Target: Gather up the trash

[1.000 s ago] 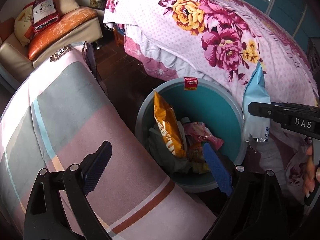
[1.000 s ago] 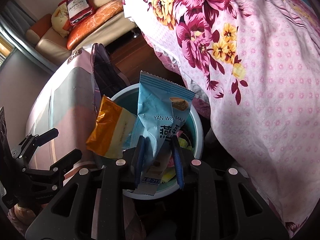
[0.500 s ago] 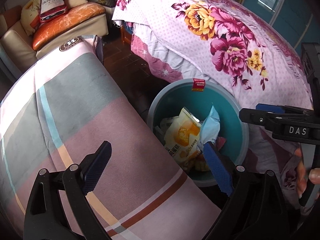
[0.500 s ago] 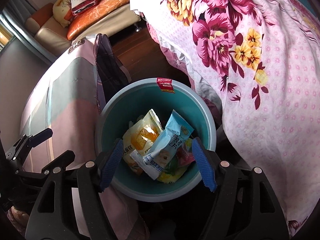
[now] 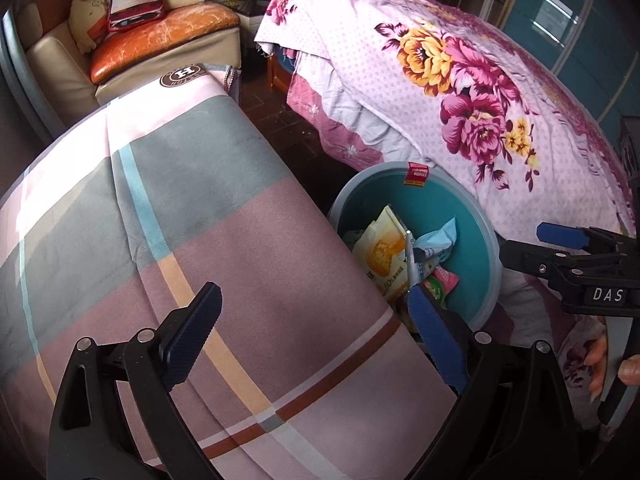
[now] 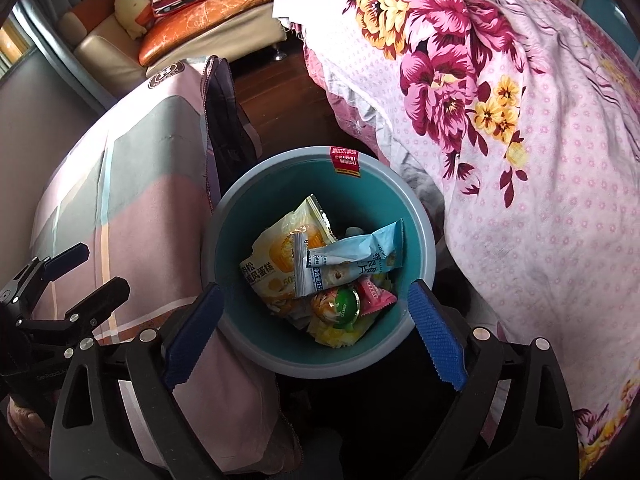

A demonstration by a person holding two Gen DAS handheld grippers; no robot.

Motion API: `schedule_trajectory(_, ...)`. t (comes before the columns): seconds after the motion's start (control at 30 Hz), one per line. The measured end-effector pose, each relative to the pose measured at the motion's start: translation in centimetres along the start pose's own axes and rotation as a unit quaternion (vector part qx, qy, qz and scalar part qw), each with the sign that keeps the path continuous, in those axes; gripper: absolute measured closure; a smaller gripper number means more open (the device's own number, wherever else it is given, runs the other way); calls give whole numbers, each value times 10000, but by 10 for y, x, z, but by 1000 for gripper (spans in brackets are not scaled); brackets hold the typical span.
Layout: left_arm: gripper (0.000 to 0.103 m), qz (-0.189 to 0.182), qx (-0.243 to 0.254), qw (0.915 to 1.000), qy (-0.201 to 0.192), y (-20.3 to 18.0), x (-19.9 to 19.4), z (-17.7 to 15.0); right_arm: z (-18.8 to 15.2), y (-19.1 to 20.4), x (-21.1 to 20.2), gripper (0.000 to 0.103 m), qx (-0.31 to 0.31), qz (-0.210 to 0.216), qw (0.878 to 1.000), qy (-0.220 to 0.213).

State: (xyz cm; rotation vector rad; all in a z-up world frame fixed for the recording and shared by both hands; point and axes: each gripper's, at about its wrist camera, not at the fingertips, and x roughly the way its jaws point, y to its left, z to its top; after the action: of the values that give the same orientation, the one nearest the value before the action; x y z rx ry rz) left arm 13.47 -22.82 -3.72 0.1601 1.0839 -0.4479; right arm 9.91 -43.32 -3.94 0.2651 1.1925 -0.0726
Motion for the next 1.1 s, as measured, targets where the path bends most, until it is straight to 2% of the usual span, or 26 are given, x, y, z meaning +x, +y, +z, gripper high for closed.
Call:
schedule_trajectory(0.13, 8, 69, -95, 9999, -85, 7, -15, -9, -9, 15, -9, 8, -221, -129, 9997, -54)
schedule_trajectory(0.23, 6, 200, -142, 9996, -171, 13, -27, -16, -16, 24, -16, 8, -317, -208, 9993, -77)
schedule_trajectory(0.57, 4, 256, -369, 9983, -380, 35, -60, -39, -44, 57, -45, 7, -748, -491, 9956, -292)
schedule_trajectory(1.1, 4, 380, -665, 9956, -542, 53, -85, -67, -68, 77, -55, 7, -859, -458, 9947, -335)
